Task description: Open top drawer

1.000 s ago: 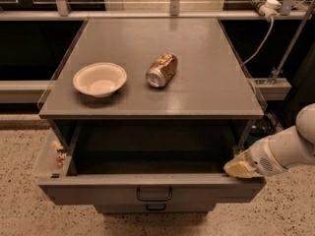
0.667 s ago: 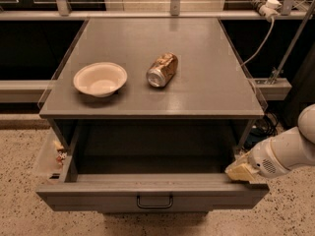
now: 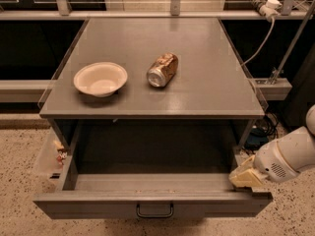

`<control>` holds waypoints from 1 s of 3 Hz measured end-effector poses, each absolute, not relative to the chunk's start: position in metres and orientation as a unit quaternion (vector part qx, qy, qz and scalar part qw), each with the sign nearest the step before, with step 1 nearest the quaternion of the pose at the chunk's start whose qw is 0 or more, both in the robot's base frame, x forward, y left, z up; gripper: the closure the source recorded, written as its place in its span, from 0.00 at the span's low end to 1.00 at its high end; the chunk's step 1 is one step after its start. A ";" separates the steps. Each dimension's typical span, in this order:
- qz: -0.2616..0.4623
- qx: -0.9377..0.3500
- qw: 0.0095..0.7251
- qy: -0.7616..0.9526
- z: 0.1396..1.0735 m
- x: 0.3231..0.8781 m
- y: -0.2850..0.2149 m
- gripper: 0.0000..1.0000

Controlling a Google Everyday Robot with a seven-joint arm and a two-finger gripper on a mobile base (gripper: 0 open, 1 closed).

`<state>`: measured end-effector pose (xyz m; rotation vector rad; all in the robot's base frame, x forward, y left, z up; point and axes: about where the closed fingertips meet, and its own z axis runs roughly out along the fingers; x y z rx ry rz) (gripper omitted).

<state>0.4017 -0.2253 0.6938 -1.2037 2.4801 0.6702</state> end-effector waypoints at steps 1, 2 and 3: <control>0.224 -0.448 0.197 0.843 0.724 0.412 -0.224 1.00; 0.174 -0.495 0.275 0.806 0.783 0.447 -0.204 0.82; 0.167 -0.498 0.282 0.803 0.788 0.451 -0.204 0.57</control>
Offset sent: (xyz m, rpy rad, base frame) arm 0.0946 0.0436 0.1733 -0.0317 -0.6093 0.1583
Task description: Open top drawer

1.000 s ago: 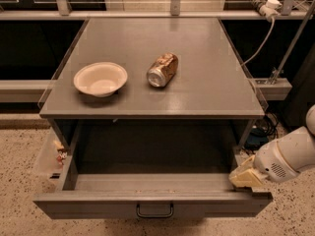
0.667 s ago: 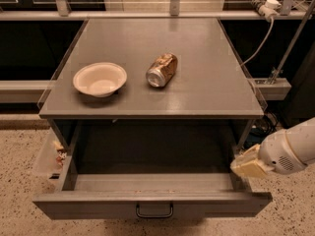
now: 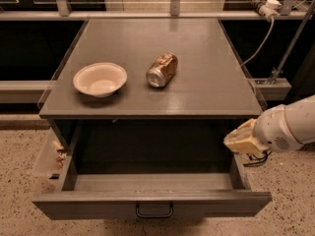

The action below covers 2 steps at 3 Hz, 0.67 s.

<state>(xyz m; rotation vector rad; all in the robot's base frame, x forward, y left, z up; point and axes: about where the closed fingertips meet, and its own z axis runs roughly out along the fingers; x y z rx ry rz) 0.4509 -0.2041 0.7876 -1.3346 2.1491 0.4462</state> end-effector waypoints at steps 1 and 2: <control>0.167 -0.498 0.282 0.803 0.788 0.451 -0.204 0.34; 0.167 -0.498 0.282 0.803 0.788 0.451 -0.204 0.10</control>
Offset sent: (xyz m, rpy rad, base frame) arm 0.0000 0.0000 0.0000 0.0000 0.0000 0.0000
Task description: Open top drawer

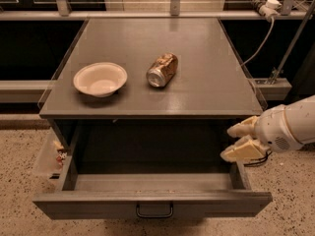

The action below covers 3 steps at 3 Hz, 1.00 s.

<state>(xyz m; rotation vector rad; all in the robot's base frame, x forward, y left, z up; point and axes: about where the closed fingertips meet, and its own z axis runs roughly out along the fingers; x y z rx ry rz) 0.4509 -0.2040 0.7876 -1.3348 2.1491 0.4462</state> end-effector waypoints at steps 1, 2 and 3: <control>0.167 -0.498 0.282 0.803 0.788 0.451 -0.204 0.00; 0.169 -0.508 0.270 0.800 0.788 0.426 -0.207 0.00; 0.158 -0.490 0.244 0.822 0.786 0.380 -0.218 0.00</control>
Offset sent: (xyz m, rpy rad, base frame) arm -0.0649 -0.0106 -0.0007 -0.0321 0.0457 0.0491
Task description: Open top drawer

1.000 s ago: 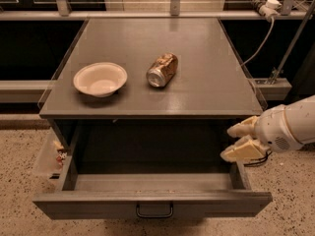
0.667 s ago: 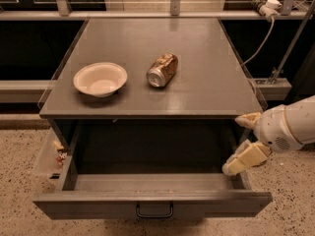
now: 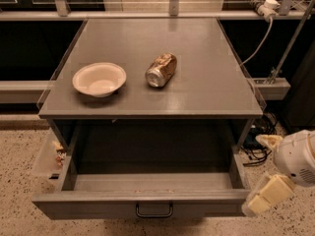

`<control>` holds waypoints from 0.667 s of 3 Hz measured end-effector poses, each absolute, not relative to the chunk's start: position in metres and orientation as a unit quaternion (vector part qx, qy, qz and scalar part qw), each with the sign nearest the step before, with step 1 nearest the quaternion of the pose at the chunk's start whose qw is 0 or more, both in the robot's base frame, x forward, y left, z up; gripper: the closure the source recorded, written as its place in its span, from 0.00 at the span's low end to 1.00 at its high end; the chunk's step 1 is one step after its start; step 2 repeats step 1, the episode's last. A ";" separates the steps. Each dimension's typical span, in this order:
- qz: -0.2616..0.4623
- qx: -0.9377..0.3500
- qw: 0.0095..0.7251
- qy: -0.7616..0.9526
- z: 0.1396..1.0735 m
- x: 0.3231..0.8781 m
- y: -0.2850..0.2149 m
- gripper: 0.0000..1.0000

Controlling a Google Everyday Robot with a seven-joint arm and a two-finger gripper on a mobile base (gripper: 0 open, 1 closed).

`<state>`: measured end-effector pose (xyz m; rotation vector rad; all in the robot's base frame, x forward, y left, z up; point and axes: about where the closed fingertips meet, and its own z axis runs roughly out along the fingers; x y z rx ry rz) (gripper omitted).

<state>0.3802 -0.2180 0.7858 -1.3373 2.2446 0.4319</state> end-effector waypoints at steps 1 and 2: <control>0.157 -0.487 0.241 0.824 0.786 0.374 -0.218 0.00; 0.157 -0.487 0.241 0.824 0.786 0.374 -0.218 0.00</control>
Offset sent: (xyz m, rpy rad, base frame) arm 0.0000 0.0000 0.0000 0.0000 0.0000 0.0000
